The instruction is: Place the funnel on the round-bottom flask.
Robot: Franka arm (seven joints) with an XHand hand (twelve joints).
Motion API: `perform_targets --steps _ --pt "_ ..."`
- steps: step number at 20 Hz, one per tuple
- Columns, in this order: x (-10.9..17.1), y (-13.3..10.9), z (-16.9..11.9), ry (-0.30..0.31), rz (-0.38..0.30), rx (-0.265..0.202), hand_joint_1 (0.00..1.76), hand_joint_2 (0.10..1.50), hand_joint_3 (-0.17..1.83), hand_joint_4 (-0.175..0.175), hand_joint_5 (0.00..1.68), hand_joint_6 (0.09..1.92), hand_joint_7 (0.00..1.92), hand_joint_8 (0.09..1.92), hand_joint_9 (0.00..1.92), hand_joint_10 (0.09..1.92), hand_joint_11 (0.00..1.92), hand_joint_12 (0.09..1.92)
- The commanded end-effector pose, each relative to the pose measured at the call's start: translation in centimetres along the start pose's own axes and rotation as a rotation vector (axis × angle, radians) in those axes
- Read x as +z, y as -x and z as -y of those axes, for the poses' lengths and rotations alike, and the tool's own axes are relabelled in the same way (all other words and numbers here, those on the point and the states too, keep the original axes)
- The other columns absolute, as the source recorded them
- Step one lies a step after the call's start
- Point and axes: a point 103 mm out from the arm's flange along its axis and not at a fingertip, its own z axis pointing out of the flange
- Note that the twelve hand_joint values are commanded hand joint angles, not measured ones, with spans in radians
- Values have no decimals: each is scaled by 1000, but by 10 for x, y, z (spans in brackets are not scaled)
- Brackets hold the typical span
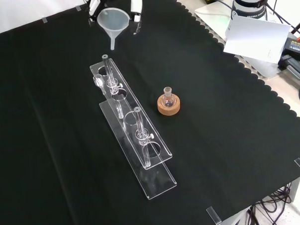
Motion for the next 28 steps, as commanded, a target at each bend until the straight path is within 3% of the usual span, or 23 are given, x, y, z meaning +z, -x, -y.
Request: perform_targets --steps 1,11,15,28 --pt "-5 -4 53 26 -8 14 746 788 630 -64 682 640 930 713 1238 425 742 1207" --pt "12 -13 77 15 -20 -3 741 787 634 -63 679 651 931 716 1238 428 744 1206" --pt "29 -31 98 9 -15 -4 740 787 634 -63 680 655 932 717 1238 429 744 1206" --pt "65 -76 86 -73 -18 -60 737 787 635 -62 686 664 934 719 1239 432 747 1205"
